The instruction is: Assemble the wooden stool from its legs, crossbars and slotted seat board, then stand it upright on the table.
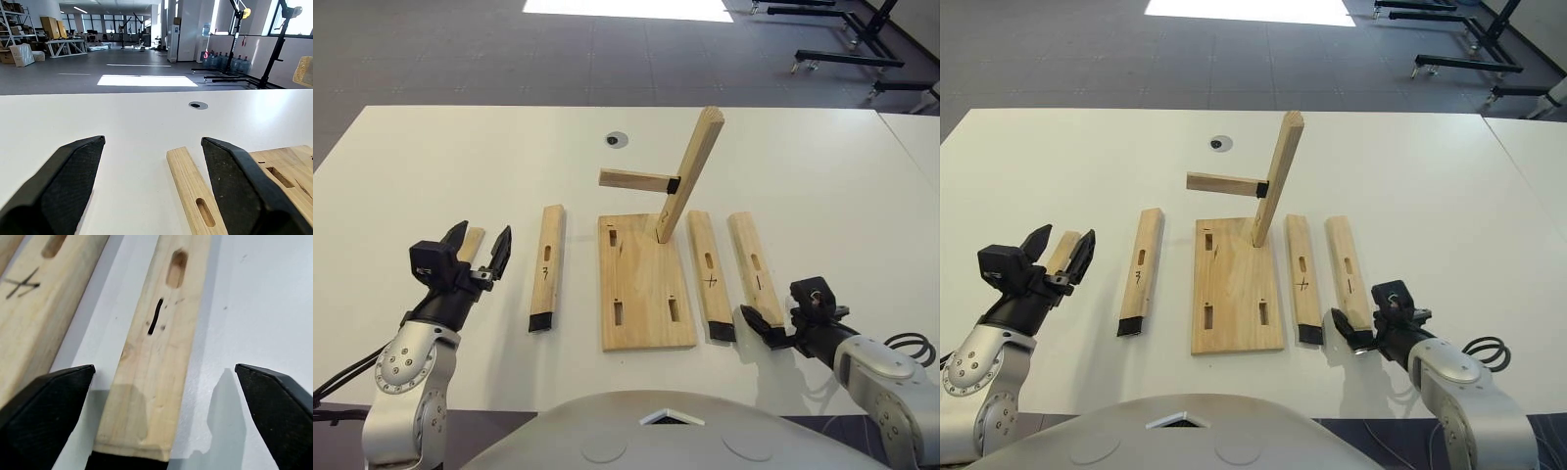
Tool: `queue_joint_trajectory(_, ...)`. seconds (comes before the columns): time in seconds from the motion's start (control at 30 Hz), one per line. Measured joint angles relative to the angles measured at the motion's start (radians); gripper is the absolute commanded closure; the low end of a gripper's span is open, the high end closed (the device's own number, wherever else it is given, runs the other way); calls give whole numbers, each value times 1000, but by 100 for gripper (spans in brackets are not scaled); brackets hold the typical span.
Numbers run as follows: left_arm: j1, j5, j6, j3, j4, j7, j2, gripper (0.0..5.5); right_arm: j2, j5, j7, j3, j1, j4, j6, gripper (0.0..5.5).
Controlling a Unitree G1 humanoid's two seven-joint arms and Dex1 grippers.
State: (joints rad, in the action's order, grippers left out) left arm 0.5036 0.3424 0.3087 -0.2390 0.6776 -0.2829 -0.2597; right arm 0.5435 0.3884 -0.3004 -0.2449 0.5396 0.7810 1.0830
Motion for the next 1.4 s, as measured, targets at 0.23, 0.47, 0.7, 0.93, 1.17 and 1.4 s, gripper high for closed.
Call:
queue_joint_trajectory(0.23, -38, 20, 30, 7, 12, 11, -3, 190, 40, -6, -24, 31, -7, -20, -16, 193)
queue_joint_trajectory(0.47, -40, 49, 43, 51, 58, 3, 2, 190, -21, 56, -19, -45, -53, -36, 101, 316)
queue_joint_trajectory(0.7, -77, 91, 34, 8, 16, 3, 7, 190, -137, 83, 21, -124, -236, -214, 50, 349)
queue_joint_trajectory(0.93, -299, 174, 19, -119, -165, -35, -66, 190, -234, 55, 125, -142, -875, -550, -308, 349)
queue_joint_trajectory(1.17, -600, 343, 25, -193, -347, -239, -235, 190, -226, 243, -162, -66, -1213, -527, -551, 349)
queue_joint_trajectory(1.4, -673, 642, 206, -181, -332, -624, -444, 190, -144, 326, -446, 137, -1160, -392, -550, 349)
